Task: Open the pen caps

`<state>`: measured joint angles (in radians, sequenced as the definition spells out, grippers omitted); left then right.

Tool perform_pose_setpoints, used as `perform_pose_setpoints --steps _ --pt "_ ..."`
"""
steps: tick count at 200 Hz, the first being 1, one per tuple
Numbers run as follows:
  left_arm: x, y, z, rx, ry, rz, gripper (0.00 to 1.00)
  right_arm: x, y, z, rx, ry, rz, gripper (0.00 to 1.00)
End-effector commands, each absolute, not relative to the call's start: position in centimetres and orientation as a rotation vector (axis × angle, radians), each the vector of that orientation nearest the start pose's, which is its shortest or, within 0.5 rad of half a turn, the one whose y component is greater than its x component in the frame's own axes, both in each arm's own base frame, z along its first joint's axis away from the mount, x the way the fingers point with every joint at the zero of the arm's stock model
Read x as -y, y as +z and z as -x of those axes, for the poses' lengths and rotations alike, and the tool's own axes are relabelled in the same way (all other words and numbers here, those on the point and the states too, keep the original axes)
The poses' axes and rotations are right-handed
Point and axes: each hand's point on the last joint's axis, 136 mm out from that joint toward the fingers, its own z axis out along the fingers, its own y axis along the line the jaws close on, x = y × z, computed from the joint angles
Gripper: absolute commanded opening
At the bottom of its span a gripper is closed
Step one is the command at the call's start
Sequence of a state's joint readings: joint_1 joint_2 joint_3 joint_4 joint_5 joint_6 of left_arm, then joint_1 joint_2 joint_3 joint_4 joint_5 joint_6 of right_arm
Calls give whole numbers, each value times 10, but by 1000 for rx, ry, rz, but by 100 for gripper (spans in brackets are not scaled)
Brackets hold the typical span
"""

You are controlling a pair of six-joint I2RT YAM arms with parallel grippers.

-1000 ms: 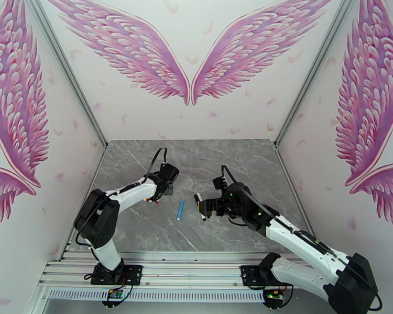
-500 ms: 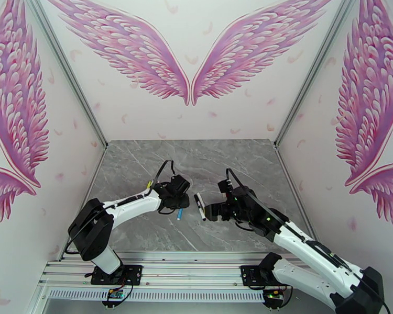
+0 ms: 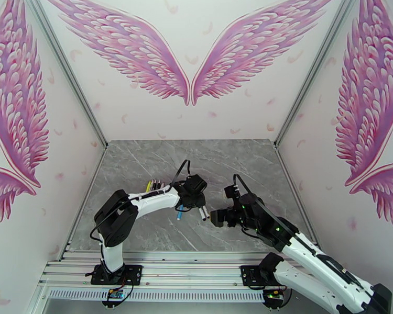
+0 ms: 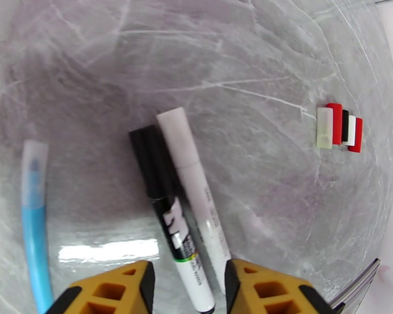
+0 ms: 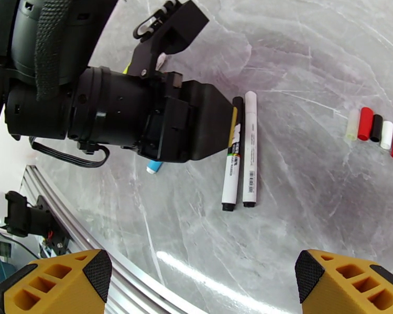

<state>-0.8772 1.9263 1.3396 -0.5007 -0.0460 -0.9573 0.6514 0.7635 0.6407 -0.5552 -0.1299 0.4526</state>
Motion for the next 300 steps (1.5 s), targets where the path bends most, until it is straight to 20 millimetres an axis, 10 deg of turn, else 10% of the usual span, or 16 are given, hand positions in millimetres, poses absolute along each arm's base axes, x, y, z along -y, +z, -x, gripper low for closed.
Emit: perform_pose_setpoints --steps 1,300 --pt "351 55 -308 -2766 -443 146 42 -176 164 -197 -2350 696 287 99" --pt "307 14 -308 -2860 -33 7 27 -177 165 -199 -2363 690 286 99"
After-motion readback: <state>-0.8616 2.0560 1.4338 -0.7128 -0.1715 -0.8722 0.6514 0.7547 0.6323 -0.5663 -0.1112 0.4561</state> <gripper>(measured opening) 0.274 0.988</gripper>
